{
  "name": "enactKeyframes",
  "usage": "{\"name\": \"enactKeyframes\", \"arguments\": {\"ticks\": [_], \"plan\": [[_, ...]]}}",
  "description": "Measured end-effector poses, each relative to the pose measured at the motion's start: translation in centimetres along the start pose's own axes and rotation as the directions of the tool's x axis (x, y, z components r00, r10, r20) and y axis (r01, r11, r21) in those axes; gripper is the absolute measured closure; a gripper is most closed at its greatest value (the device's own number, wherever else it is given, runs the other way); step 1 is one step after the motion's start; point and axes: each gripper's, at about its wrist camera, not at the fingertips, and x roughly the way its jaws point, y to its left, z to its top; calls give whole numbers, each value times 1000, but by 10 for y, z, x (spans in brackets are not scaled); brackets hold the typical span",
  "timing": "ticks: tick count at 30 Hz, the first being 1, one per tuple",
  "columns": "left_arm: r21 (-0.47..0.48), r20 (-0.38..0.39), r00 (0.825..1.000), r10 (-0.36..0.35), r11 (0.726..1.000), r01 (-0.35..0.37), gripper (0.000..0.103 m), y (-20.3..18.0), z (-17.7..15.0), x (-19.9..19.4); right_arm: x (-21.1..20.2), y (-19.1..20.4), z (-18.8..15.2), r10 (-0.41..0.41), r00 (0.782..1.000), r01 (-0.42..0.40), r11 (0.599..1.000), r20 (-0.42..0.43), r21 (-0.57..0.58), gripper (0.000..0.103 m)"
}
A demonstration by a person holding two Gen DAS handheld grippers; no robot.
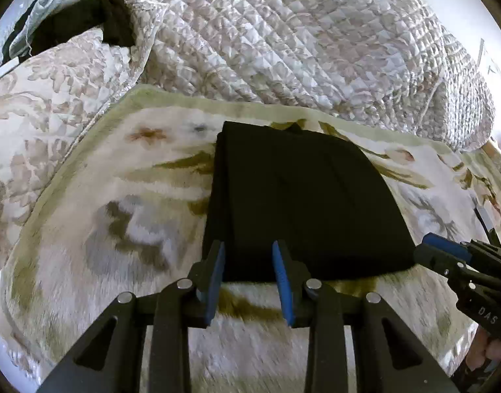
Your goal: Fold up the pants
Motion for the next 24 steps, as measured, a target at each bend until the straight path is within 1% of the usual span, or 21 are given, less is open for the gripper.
{"name": "enactKeyframes", "arguments": {"ticks": [3,5,6,9,10,11,12,17,20,21,24], "plan": [[7,-3,1000,5,1000,-5,68,-8,-10,-9,-11,3,-11,-2,1000,2,1000,-6,13,78],[6,-9,1000,8,1000,-8,63,-11,-17,-12,-16,3,-18,-9,1000,10,1000,-14,24,78],[6,-11,1000,12,1000,-11,62,-12,-20,-13,-17,3,-21,-16,1000,16,999,-19,30,78],[5,-12,999,29,1000,-29,57,-12,-27,-15,-18,1,-30,-21,999,23,998,-41,54,73],[2,-13,999,34,999,-34,54,-11,-29,-14,-18,1,-33,-28,998,31,998,-48,56,64],[-1,-13,999,39,999,-39,53,-10,-30,-13,-17,1,-34,-34,998,37,998,-52,55,54],[-2,-17,999,43,999,-43,53,-10,-31,-12,-16,1,-35,-39,998,42,998,-52,54,53],[-8,-36,997,69,998,-70,50,-5,-34,-3,-6,2,-36,-48,997,51,997,-68,50,53],[-7,-66,995,79,997,-80,50,-4,-39,6,8,-1,-41,-62,991,69,996,-119,58,53],[-2,-69,994,84,996,-85,49,-5,-40,7,9,-1,-42,-65,991,71,996,-113,55,53],[13,-64,994,91,996,-90,43,-9,-41,9,9,2,-43,-82,991,86,996,-102,34,52]]}}
